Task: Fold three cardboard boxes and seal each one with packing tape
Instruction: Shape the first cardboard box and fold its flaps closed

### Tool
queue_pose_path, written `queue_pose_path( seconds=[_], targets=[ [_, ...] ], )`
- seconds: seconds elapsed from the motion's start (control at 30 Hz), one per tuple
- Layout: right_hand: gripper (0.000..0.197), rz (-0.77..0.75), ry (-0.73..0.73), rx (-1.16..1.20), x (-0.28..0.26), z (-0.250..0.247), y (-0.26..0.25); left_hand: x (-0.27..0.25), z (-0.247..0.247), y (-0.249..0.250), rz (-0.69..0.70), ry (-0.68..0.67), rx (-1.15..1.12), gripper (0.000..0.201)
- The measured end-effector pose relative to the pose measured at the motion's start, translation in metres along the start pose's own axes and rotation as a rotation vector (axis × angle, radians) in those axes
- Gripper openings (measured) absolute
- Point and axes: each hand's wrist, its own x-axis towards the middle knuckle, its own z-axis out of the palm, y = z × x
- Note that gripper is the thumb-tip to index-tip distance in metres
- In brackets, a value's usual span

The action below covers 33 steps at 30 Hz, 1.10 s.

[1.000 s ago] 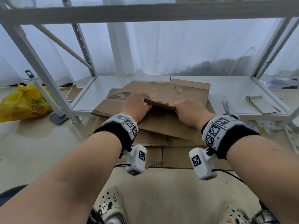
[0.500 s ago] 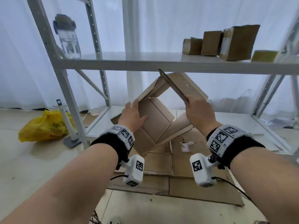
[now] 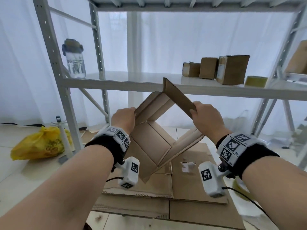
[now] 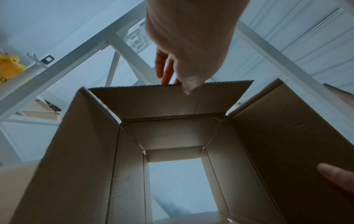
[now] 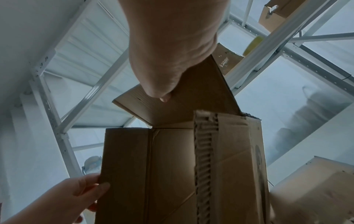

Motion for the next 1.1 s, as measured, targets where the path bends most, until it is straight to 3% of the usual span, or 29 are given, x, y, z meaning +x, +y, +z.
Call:
queue_pose_path(
  seconds=[0.17,0.33,0.43,0.5,0.63,0.87,1.0,1.1],
  targets=[
    [0.025,-0.001,0.045,-0.027,0.007,-0.028,-0.001,0.017,-0.036,0.003,0.012,0.149,-0.07,0.026],
    [0.022,0.05,0.095,0.02,0.021,-0.059,-0.002,0.034,-0.067,0.022,-0.027,0.164,-0.255,0.031],
    [0.02,0.12,0.126,0.086,0.031,-0.072,0.001,0.04,-0.076,0.031,0.042,0.051,-0.221,0.07],
    [0.024,0.182,0.165,0.126,0.037,-0.077,0.003,0.041,-0.08,0.04,0.1,-0.066,-0.218,0.08],
    [0.03,0.343,0.229,0.304,0.043,-0.082,0.007,0.037,-0.095,0.059,0.27,-0.141,-0.285,0.068],
    [0.043,0.562,0.396,0.659,0.04,-0.077,-0.001,0.016,-0.108,0.082,0.421,-0.265,-0.467,0.067],
    [0.05,0.625,0.481,0.834,0.036,-0.077,-0.009,0.015,-0.116,0.083,0.573,-0.114,-0.182,0.04],
    [0.051,0.643,0.486,0.917,0.032,-0.076,-0.015,0.02,-0.125,0.084,0.599,-0.033,0.012,0.022]
  ],
)
